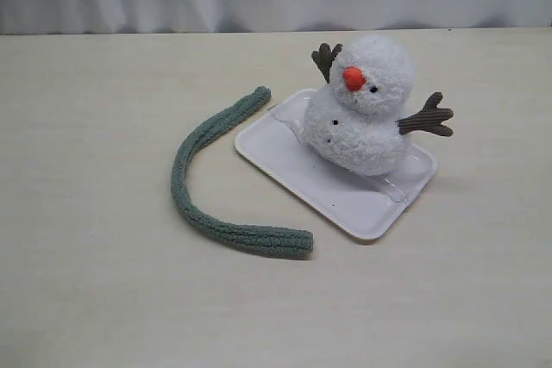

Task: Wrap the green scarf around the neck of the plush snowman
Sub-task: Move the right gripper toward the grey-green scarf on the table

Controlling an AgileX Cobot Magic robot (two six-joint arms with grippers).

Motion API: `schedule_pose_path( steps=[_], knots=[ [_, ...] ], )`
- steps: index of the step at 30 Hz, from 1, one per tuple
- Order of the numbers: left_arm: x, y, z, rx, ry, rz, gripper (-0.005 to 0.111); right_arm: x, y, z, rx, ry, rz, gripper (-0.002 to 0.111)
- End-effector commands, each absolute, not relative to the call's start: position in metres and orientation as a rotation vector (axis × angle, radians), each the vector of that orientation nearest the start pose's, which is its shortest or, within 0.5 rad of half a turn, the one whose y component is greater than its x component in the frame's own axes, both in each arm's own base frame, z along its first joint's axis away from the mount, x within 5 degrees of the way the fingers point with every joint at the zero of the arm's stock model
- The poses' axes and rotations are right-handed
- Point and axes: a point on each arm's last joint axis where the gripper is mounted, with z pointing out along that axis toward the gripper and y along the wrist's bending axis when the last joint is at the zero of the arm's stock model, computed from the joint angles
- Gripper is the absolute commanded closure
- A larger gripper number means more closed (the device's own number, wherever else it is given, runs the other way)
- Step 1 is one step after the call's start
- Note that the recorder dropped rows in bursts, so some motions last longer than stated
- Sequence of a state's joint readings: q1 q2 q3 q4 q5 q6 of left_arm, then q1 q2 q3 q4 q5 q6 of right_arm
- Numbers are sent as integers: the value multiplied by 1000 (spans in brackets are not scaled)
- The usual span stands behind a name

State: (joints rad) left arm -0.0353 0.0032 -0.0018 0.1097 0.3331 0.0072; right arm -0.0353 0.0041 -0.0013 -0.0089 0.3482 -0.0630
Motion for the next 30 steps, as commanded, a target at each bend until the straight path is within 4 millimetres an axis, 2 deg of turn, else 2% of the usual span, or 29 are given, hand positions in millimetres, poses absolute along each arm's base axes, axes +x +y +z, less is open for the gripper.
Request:
schedule_pose_path(
  steps=[1, 7, 12, 14, 15, 17, 18, 19, 20, 21, 22, 23, 25, 26, 28, 30],
  knots=[
    [54, 1, 184, 104, 1803, 80, 107, 55, -2, 187, -33, 1775, -87, 104],
    [54, 1, 184, 104, 1803, 80, 107, 56, -2, 212, -31, 1494, -94, 104],
    [54, 1, 184, 104, 1803, 80, 107, 51, -2, 235, -29, 1233, -98, 104],
    [54, 1, 184, 104, 1803, 80, 107, 47, -1, 246, 5, 1106, -49, 104],
    [54, 1, 184, 104, 1803, 80, 107, 40, 0, 258, 108, 950, 184, 104],
    [54, 1, 184, 104, 1803, 80, 107, 34, 5, 266, 164, 839, 478, 104],
    [54, 1, 184, 104, 1801, 80, 107, 33, 8, 268, 123, 846, 466, 104],
    [54, 1, 184, 104, 1801, 80, 107, 31, 15, 284, 0, 907, 364, 103],
    [54, 1, 184, 104, 1801, 80, 107, 30, 15, 291, -8, 950, 354, 101],
    [54, 1, 184, 104, 1801, 80, 107, 24, 15, 311, -4, 1028, 313, 91],
    [54, 1, 184, 104, 1801, 80, 107, 20, 14, 321, -6, 1027, 292, 84],
    [54, 1, 184, 104, 1801, 80, 107, 18, 12, 340, 1, 1052, 252, 65],
    [54, 1, 184, 104, 1801, 80, 107, 22, 8, 361, 22, 1092, 199, 41],
    [54, 1, 184, 104, 1801, 80, 107, 29, 7, 368, 35, 1118, 183, 38],
    [54, 1, 184, 104, 1801, 80, 107, 48, 6, 375, -9, 1191, 89, 38],
    [54, 1, 184, 104, 1801, 80, 107, 71, -3, 377, -73, 1283, -163, 38]
  ],
)
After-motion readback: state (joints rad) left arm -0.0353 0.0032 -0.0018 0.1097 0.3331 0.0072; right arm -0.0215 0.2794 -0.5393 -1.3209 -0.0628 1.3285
